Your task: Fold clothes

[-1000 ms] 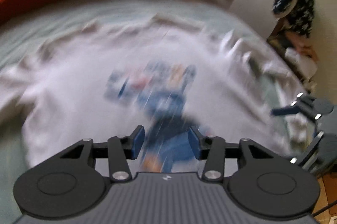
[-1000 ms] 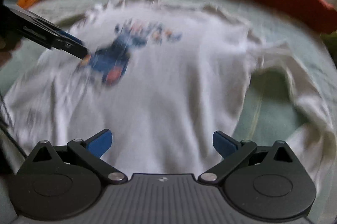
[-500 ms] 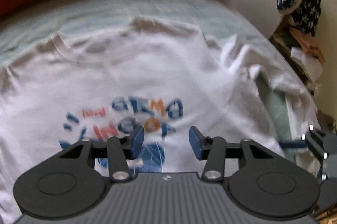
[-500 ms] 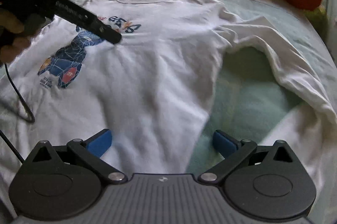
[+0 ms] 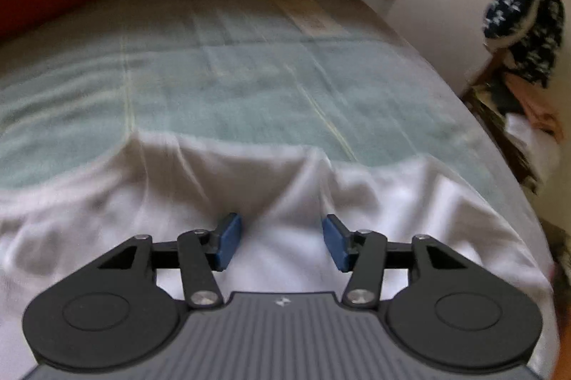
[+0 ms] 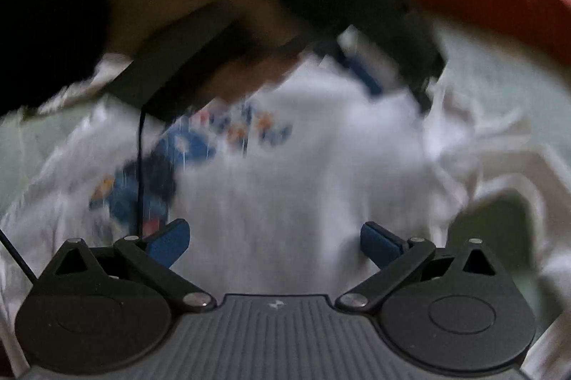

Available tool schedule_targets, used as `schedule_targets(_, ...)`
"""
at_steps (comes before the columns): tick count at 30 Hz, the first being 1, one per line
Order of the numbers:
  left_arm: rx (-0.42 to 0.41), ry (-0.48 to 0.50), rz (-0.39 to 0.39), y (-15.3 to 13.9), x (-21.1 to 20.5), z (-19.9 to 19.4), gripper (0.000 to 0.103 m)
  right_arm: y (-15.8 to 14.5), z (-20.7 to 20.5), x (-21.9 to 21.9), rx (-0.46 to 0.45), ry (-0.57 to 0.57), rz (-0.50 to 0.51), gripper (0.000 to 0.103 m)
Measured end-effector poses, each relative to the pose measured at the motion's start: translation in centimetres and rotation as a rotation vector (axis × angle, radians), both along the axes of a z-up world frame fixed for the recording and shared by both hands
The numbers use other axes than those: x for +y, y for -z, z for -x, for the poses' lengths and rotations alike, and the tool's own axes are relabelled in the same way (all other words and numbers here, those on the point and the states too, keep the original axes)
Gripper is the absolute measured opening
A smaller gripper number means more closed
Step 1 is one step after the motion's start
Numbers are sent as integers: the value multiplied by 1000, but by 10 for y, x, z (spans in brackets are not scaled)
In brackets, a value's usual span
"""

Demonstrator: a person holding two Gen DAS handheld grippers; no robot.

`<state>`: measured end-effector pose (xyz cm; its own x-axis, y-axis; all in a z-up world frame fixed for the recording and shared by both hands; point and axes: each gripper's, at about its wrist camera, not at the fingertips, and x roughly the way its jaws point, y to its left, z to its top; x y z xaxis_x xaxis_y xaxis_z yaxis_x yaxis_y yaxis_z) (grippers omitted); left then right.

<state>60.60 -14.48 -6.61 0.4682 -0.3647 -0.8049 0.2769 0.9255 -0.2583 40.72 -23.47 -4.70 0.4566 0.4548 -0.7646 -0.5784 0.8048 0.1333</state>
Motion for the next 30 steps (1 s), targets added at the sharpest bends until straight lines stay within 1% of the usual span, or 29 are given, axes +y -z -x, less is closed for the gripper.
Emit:
schedule_targets(1,-12,-12,-1,0,-4,-9,56,2,6,-1,-23,-15,6,103)
schedule_targets(4,-47,-20,-45,-2,-19,-26,59,5,11,-5,-46,-42,-2,103)
schedule_targets(6,-52,-27,-62,-5,-23,-31,58,5,8,-7,-39,-51,-12,103)
schedule_targets(8,-43,-39,-46,-13,-18,-31,57,4,5,-8,-31,-59,-14,103)
schedule_targets(12,-60,-11,-14,-44,6,-7,58,-2,9,-15,-35,-45,-27,103)
schedule_targets(14,-47,11,-9,-56,22,8,58,-6,6,-19,-47,3,-34,103)
schedule_targets(18,-7,47,-58,-68,54,40,58,-14,-2,-28,-71,101,-49,103)
schedule_targets(20,11,52,-90,-68,69,54,58,-19,-7,-24,-83,112,-34,103)
schedule_targets(22,34,36,-115,-65,87,66,58,-24,-12,-21,-94,121,-18,103)
schedule_targets(24,68,15,-119,-60,104,78,58,-28,-16,-15,-101,126,-6,103)
schedule_targets(27,99,-15,-118,-49,130,92,58,-30,-22,-4,-93,115,-7,103)
schedule_targets(30,131,-47,-90,-33,153,99,58,-32,-29,11,-59,62,-70,103)
